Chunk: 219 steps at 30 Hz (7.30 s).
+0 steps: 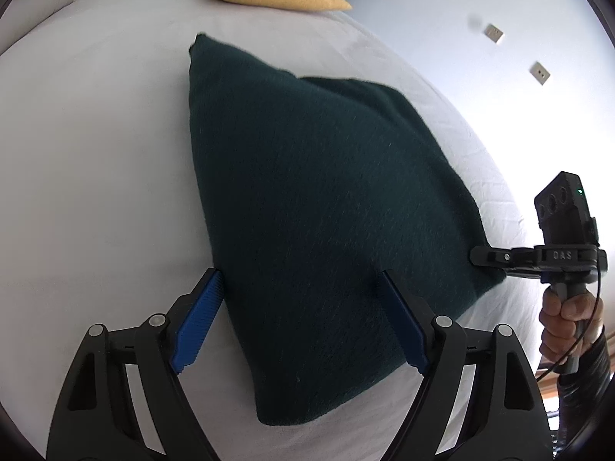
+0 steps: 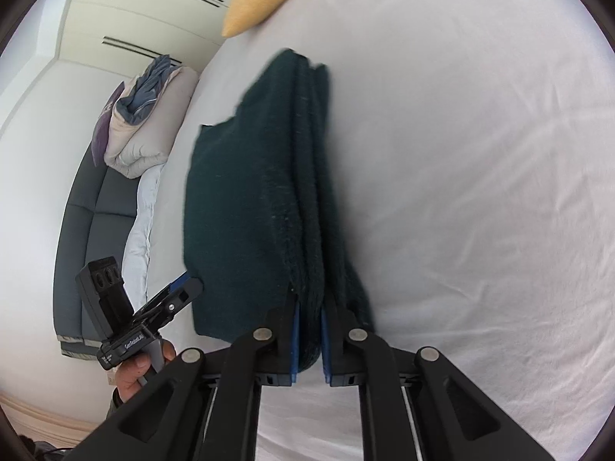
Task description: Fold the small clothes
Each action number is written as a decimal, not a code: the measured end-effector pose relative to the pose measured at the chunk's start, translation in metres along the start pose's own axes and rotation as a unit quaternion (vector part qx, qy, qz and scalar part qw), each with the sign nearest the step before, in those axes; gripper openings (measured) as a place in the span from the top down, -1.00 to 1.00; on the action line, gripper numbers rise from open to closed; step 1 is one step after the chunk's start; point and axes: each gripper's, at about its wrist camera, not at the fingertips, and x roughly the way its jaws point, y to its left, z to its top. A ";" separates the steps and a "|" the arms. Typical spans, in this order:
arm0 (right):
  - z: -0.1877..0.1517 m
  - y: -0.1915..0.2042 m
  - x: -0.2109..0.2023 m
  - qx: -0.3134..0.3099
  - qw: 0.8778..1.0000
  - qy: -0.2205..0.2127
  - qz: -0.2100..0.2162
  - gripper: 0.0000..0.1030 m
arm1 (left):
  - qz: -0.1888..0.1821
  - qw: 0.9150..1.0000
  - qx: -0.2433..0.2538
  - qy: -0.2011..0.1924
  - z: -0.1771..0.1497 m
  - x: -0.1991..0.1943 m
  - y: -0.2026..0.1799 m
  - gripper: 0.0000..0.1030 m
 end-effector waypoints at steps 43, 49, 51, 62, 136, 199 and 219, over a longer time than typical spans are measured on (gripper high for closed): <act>-0.013 -0.047 -0.011 0.022 0.997 -0.027 0.067 0.84 | 0.063 0.990 0.095 -0.087 0.033 0.010 -0.011 0.34; -0.010 -0.052 -0.010 0.015 0.996 -0.016 0.092 0.79 | 0.039 0.993 0.087 -0.068 0.036 0.002 -0.005 0.30; -0.012 -0.055 -0.019 0.008 0.996 -0.019 0.087 0.78 | -0.003 0.994 0.082 -0.071 0.031 -0.012 0.000 0.00; 0.021 -0.024 -0.058 -0.028 0.993 -0.080 0.076 -0.11 | -0.209 0.971 -0.091 -0.068 0.013 -0.029 0.079 -0.55; -0.152 0.172 0.053 -0.243 0.953 -0.142 -0.110 -0.26 | 0.109 0.972 -0.039 -0.206 -0.149 -0.256 0.133 -0.62; -0.312 0.226 -0.026 -0.304 0.882 -0.267 -0.241 -1.00 | 0.254 0.949 -0.039 -0.184 -0.251 -0.300 0.060 -1.00; -0.316 0.225 -0.022 -0.306 0.883 -0.261 -0.242 -1.00 | 0.253 0.950 -0.044 -0.179 -0.251 -0.292 0.062 -1.00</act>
